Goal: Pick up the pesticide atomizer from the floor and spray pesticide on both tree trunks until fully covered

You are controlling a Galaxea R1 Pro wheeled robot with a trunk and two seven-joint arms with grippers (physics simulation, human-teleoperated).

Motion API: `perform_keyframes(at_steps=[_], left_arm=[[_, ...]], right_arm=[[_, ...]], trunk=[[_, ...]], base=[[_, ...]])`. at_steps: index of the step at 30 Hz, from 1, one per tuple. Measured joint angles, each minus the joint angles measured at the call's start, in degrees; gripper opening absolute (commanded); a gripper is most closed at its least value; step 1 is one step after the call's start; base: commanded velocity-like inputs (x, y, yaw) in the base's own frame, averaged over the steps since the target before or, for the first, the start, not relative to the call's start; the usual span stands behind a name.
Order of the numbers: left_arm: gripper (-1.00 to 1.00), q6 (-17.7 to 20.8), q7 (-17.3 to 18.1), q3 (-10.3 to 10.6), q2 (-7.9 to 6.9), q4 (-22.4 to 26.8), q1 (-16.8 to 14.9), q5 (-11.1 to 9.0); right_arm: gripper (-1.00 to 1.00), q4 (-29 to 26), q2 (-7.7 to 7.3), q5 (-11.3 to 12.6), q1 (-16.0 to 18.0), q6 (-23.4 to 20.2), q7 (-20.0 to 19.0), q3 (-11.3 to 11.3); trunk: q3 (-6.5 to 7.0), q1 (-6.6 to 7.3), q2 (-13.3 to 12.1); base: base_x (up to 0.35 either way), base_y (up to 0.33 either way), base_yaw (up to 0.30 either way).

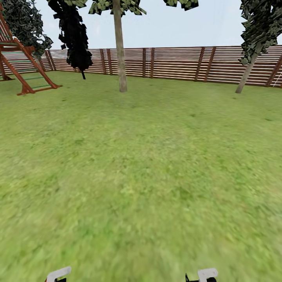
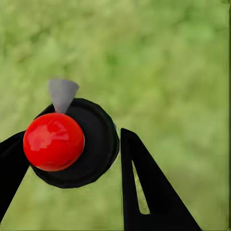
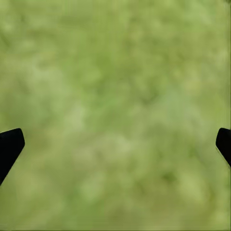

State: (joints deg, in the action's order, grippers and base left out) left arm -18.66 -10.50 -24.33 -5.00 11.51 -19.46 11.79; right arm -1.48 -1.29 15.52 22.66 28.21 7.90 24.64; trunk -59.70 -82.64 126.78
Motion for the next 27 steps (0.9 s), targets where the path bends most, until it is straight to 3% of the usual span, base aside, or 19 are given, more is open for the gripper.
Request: perform_keyframes(at_steps=[27], left_arm=[[-1.0, -0.03, 0.25, -0.06, -0.08, 0.0, 0.0, -0.17]], right_arm=[[1.0, 0.0, -0.02, 0.0, 0.0, 0.0, 0.0, 0.0]], trunk=[[0.0, 0.0, 0.0]], base=[[0.34, 0.0, 0.0]])
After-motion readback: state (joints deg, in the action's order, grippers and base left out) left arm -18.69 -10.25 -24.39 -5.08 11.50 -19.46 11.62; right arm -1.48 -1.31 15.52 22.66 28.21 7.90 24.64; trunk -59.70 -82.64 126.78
